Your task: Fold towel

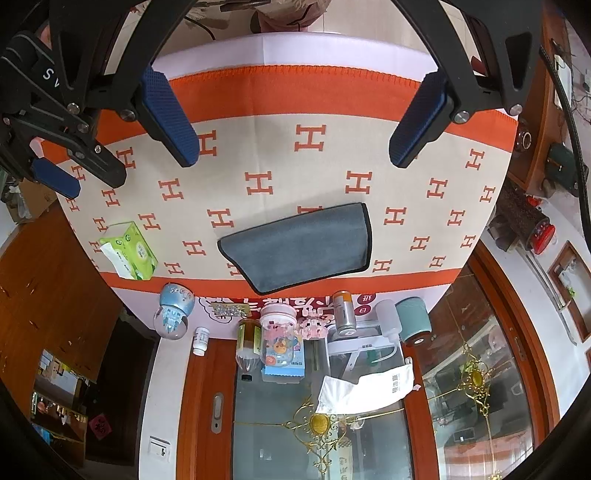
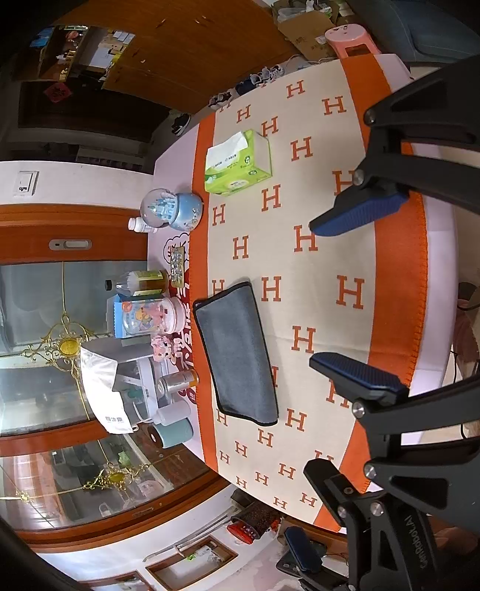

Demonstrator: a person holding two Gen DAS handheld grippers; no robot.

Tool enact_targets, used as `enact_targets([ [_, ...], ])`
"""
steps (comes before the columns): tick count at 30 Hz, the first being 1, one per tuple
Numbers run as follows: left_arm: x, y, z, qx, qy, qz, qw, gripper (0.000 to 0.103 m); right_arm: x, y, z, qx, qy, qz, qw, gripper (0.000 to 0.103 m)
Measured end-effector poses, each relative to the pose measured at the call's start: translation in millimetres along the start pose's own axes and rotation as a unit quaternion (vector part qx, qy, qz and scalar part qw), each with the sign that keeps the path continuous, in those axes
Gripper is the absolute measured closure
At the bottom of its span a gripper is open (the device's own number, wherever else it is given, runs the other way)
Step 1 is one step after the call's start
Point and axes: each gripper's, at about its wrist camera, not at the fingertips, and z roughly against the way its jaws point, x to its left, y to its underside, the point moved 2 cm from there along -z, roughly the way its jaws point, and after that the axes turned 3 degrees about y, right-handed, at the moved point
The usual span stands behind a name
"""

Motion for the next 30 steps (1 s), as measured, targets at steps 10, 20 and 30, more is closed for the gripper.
enact_targets([
  [10,-4.0,-2.7,-0.5,0.000,0.000,-0.005,1.0000,0.001,-2.1,-2.2,-0.1,-0.001,0.002,-0.002,1.000,0.037],
  [20,-4.8,-4.3,-1.3,0.001,0.002,-0.005,1.0000,0.001,-0.3,-3.1,0.4,-0.002,0.003,-0.001,1.000,0.037],
  [30,-5.1,-5.1,-1.8,0.002,0.002,-0.005,1.0000,0.001,0.5,-4.9,0.6,-0.003,0.003,-0.001,1.000,0.037],
])
